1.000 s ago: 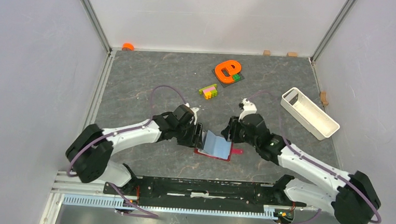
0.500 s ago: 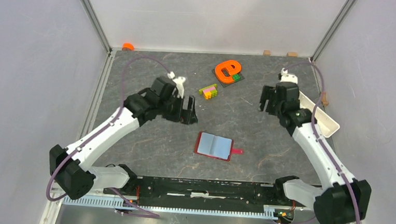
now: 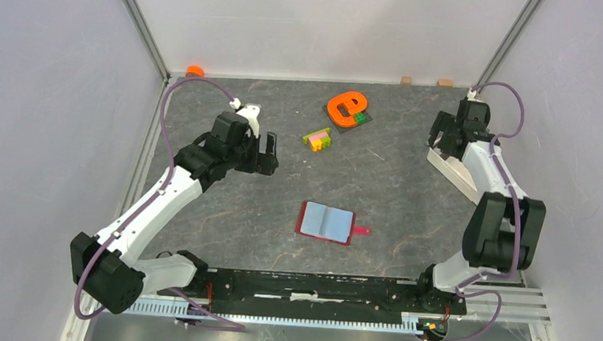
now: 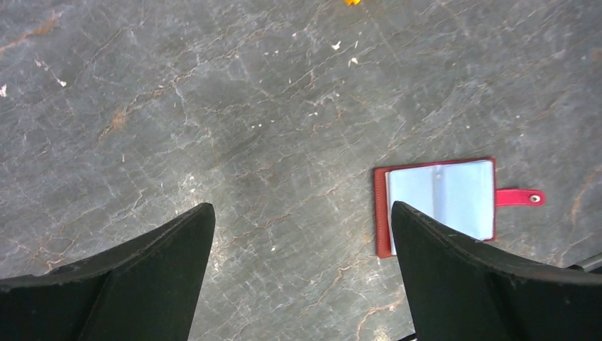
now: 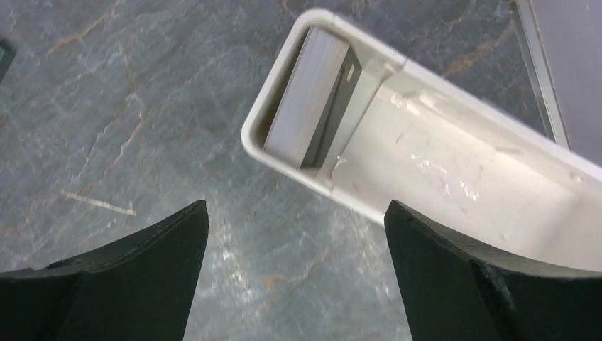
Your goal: Put the credit cards into the card holder
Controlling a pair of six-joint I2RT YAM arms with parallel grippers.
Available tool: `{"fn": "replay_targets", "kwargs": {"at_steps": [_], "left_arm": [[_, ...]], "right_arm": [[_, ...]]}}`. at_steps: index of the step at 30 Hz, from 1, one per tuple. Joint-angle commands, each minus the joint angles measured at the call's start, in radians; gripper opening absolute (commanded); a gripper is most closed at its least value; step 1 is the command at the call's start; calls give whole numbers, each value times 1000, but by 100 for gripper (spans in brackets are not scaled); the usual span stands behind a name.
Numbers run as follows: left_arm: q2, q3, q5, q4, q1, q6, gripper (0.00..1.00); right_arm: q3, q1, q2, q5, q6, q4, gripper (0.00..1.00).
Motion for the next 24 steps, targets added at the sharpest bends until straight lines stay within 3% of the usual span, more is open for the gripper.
{"fn": "replay_targets", "kwargs": {"at_steps": [1,8,15,24], "left_arm": [[-4,-16,-41,46,5,64,100],[-1,-22,-39,48,6,71,100],[6,-24,-40,48,6,75,100],[8,-24,-42,46,6,77,100]], "right_arm": [[107,-33,115,-84,-5,75,98],[252,-35,302,-60,48,51,98],[240,-35,381,50,147,51,98],[243,-35,426,-31,166,110,97]]}}
